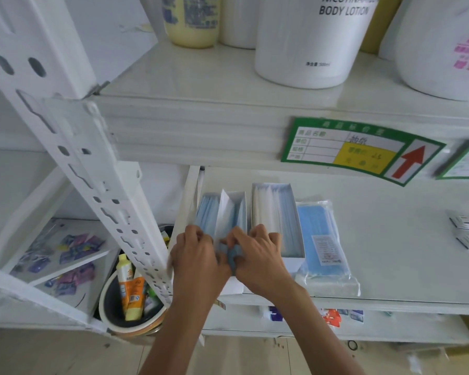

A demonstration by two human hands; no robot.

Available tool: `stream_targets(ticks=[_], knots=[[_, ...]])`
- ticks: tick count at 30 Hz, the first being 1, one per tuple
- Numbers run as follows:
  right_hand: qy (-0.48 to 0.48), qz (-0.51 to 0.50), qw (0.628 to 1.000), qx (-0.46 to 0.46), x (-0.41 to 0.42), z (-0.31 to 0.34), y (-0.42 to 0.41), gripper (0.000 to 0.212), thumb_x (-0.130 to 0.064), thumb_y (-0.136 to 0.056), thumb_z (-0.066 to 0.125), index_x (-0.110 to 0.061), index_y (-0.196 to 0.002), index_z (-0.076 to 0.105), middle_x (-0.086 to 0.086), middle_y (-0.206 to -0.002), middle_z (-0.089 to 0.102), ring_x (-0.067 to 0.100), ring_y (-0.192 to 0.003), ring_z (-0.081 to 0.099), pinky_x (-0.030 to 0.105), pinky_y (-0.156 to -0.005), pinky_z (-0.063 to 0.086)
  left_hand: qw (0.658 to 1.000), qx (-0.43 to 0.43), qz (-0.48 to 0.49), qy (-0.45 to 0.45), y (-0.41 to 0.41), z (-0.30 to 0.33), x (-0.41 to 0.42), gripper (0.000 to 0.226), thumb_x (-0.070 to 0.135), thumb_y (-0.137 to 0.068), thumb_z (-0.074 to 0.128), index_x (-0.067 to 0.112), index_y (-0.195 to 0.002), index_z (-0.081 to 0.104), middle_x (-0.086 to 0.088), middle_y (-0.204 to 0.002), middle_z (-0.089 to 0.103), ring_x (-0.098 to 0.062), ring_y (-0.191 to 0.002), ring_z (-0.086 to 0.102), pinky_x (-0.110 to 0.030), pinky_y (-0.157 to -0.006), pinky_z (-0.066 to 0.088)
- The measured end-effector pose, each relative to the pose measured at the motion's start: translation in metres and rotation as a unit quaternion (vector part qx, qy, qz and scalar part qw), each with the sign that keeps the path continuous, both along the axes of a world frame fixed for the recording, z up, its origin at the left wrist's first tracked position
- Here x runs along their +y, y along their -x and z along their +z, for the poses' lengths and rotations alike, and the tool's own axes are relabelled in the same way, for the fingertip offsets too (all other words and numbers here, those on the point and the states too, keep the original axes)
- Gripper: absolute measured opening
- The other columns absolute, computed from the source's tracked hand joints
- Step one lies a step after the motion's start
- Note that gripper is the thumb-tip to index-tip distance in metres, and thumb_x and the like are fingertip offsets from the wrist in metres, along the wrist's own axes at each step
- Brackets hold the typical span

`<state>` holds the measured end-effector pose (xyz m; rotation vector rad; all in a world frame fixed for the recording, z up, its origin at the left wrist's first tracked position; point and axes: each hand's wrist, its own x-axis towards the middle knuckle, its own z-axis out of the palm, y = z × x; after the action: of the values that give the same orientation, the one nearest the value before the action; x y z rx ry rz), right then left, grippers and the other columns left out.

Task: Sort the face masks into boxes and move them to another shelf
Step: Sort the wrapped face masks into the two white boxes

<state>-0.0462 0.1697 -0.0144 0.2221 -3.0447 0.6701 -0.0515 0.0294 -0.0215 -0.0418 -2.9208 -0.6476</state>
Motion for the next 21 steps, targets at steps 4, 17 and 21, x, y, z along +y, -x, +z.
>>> stream_targets(ticks=[4, 17, 21], knots=[[0.016, -0.037, 0.998, 0.041, 0.001, -0.003, -0.005, 0.023, -0.020, -0.086, 0.060, -0.035, -0.100, 0.050, -0.017, -0.099, 0.064, 0.014, -0.104, 0.045, 0.031, -0.084, 0.024, 1.000, -0.002, 0.008, -0.029, 0.003, 0.004, -0.001, 0.010, 0.016, -0.085, 0.061, 0.007, -0.082, 0.060, -0.007, -0.110, 0.052, -0.026, -0.102, 0.052, -0.038, -0.083, 0.045], [0.204, -0.118, 0.970, 0.052, -0.013, -0.005, -0.015, 0.058, -0.072, -0.090, 0.033, -0.039, -0.137, 0.033, -0.015, -0.141, 0.047, 0.004, -0.121, 0.037, 0.022, -0.099, 0.027, 0.939, 0.064, -0.003, -0.339, -0.010, 0.024, -0.006, 0.034, 0.016, -0.095, 0.056, 0.042, -0.076, 0.046, 0.020, -0.082, 0.047, -0.008, -0.071, 0.048, -0.035, -0.066, 0.046], [0.150, -0.103, 0.983, 0.027, -0.009, -0.006, -0.011, 0.059, -0.073, -0.088, 0.042, -0.039, -0.136, 0.037, -0.016, -0.139, 0.050, 0.009, -0.126, 0.038, 0.025, -0.101, 0.027, 0.952, 0.029, 0.008, -0.304, -0.011, 0.022, -0.005, 0.032, 0.023, -0.097, 0.055, 0.025, -0.070, 0.037, 0.006, -0.071, 0.045, -0.018, -0.066, 0.046, -0.040, -0.063, 0.041]])
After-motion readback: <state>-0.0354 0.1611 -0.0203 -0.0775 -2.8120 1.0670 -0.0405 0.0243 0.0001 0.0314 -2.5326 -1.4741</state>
